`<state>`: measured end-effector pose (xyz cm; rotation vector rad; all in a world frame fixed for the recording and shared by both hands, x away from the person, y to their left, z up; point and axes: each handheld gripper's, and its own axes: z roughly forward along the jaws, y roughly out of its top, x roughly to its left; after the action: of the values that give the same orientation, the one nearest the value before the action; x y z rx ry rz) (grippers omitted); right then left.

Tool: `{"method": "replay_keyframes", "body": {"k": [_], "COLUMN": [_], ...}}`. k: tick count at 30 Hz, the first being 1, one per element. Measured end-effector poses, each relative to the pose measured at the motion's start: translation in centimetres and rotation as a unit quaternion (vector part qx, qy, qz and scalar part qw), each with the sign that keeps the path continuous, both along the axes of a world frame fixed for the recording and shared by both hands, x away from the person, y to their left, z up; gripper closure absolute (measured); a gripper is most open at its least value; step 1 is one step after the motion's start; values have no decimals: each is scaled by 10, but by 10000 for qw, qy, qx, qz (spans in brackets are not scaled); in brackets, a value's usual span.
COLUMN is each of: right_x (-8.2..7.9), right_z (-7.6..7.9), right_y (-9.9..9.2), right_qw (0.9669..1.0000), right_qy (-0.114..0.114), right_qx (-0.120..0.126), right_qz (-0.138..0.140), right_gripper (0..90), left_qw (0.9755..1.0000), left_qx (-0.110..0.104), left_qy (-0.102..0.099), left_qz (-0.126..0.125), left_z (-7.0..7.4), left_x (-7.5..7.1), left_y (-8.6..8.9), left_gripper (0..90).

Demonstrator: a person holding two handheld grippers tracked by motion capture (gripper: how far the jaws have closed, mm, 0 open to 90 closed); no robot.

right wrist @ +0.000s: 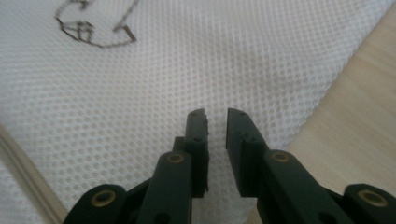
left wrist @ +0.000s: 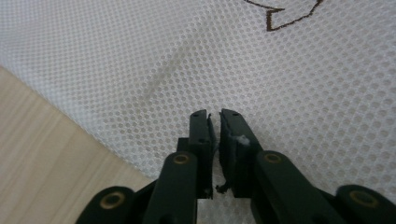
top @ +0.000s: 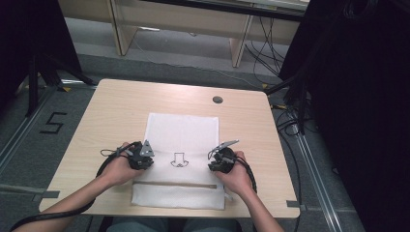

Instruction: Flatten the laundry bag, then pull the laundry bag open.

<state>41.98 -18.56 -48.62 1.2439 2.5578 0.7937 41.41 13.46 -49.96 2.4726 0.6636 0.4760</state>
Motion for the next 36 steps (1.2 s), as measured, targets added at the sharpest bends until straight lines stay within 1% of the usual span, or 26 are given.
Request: {"method": "replay_keyframes", "body": {"k": [2,3,4,5,6,7,9,11,12,13,14,16,17,18,19,20,21,22,23,25,31,32,33,34,35,36], "right_x": [-4,-6,-8,-12,-14,-18,-23,-27,-29,-33,-34,-37,-40,-40,-42,-42,-44,-42,-43,-44,-46,-46,-47,-47,-47,-48], "right_z": [9,12,18,23,25,29,26,26,27,27,24,24,26,25,24,23,24,25,26,26,28,29,29,29,29,30], "right_y": [-5,-8,-13,-16,-22,-26,-35,-42,-46,-46,-47,-51,-51,-53,-53,-55,-54,-57,-56,-57,-55,-56,-54,-55,-56,-54], "right_qw": [9998,9991,9991,9983,9979,9978,9965,9965,9970,9967,9957,9965,9964,9964,9955,9964,9955,9968,9967,9964,9961,9963,9954,9956,9958,9947], "right_qy": [-20,-234,-297,-314,-473,-331,-497,-376,-299,-159,-320,-431,-338,-400,-397,-401,-274,-377,-267,-297,-183,-189,-194,-176,-234,-152], "right_qx": [204,354,313,456,426,497,572,628,580,599,702,616,656,654,734,602,676,571,569,567,485,475,533,506,480,548], "right_qz": [-26,-52,-56,-183,-157,-297,-358,-411,-409,-531,-514,-364,-420,-368,-447,-440,-613,-409,-507,-548,-710,-698,-771,-763,-739,-861], "right_gripper": [747,731,718,706,696,680,662,649,642,638,633,632,635,641,648,651,654,656,658,663,698,698,698,698,698,698], "left_qw": [9997,9992,9985,9978,9965,9943,9924,9902,9905,9888,9883,9876,9876,9856,9852,9845,9804,9785,9750,9723,9753,9770,9750,9752,9737,9739], "left_qx": [-200,-289,-351,-401,-549,-791,-1027,-1226,-1241,-1366,-1413,-1472,-1494,-1630,-1656,-1691,-1902,-1970,-2109,-2189,-2107,-2034,-2119,-2111,-2167,-2162], "left_qy": [-140,-280,-425,-521,-623,-711,-654,-606,-529,-525,-530,-471,-412,-353,-340,-359,-439,-540,-604,-719,-524,-535,-543,-535,-526,-538], "left_qz": [39,18,-66,-110,-48,89,203,277,277,298,241,272,245,273,275,281,279,280,345,395,416,361,389,398,459,428], "left_z": [-2,0,3,7,9,10,15,19,22,23,25,26,27,26,26,27,28,30,32,34,24,25,24,25,24,24], "left_x": [-1,0,0,-1,-3,-5,-10,-16,-19,-23,-26,-33,-37,-40,-43,-45,-47,-47,-47,-45,-42,-41,-41,-41,-42,-42], "left_y": [1,2,4,6,7,7,9,13,15,16,18,20,21,21,22,22,21,21,20,20,18,20,19,20,20,20], "left_gripper": [748,698,640,577,541,497,434,391,375,368,365,358,358,358,359,359,366,371,370,368,365,365,363,362,364,366]}}
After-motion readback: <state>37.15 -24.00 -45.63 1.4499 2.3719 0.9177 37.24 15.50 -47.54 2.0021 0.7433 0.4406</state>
